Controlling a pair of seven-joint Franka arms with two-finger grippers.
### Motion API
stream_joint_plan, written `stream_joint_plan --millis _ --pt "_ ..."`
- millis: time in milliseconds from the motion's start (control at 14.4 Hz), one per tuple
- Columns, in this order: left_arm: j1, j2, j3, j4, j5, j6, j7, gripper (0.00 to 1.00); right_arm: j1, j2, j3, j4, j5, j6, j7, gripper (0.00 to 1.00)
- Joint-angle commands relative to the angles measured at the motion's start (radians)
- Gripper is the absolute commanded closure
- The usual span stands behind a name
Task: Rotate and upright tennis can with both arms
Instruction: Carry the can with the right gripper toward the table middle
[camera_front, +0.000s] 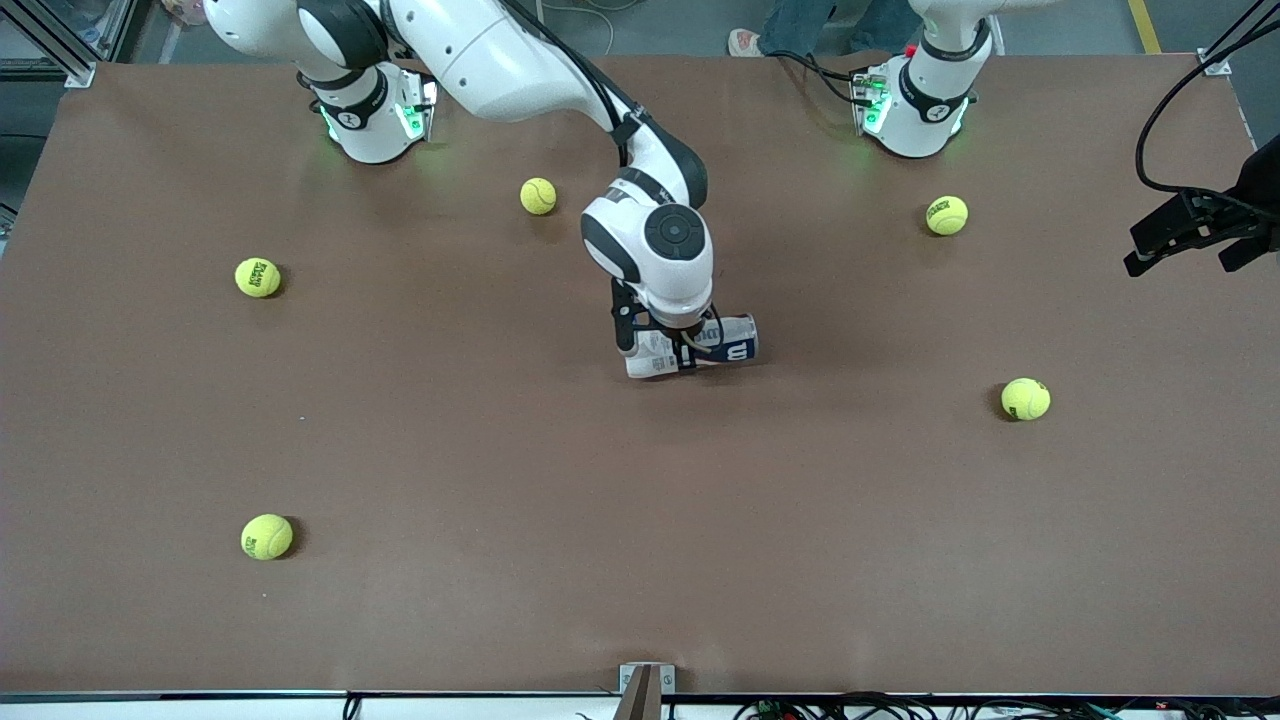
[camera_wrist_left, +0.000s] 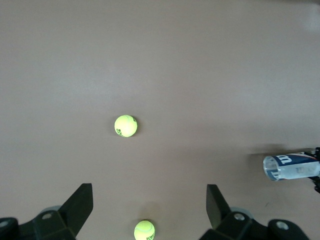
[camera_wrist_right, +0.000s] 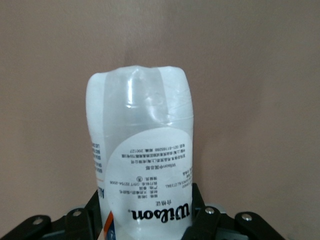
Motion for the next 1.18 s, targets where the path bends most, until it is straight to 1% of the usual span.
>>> stream_joint_plan --millis 0,69,277,346,623,830,1107 --pt "0.005 0.0 -0.006 0.011 0.005 -0.015 -0.001 0.0 0.026 0.098 -0.02 0.122 -0.033 -0.013 0.063 0.32" --pt "0.005 0.0 -0.006 0.011 0.007 -0.015 -0.001 0.0 0.028 0.104 -0.019 0.13 -0.035 -0.011 0.064 0.31" --pt "0.005 0.0 -0.006 0.011 0.007 -0.015 -0.001 0.0 0.031 0.108 -0.02 0.131 -0.035 -0.012 0.064 0.15" --pt "0.005 0.0 -0.006 0.011 0.007 -0.015 -0.001 0.0 0.031 0.108 -0.02 0.131 -0.035 -0.014 0.064 0.0" --pt "0.005 0.0 -0.006 0.013 0.007 -0.015 0.008 0.0 0.029 0.103 -0.023 0.142 -0.037 -0.029 0.061 0.0" --pt "0.009 0.0 -0.006 0.013 0.007 -0.015 0.009 0.0 0.028 0.097 -0.025 0.196 -0.033 -0.115 0.06 0.0" --pt "0.009 0.0 -0.006 0.014 0.007 -0.015 0.009 0.0 0.014 0.057 -0.017 0.217 -0.03 -0.204 0.054 0.0"
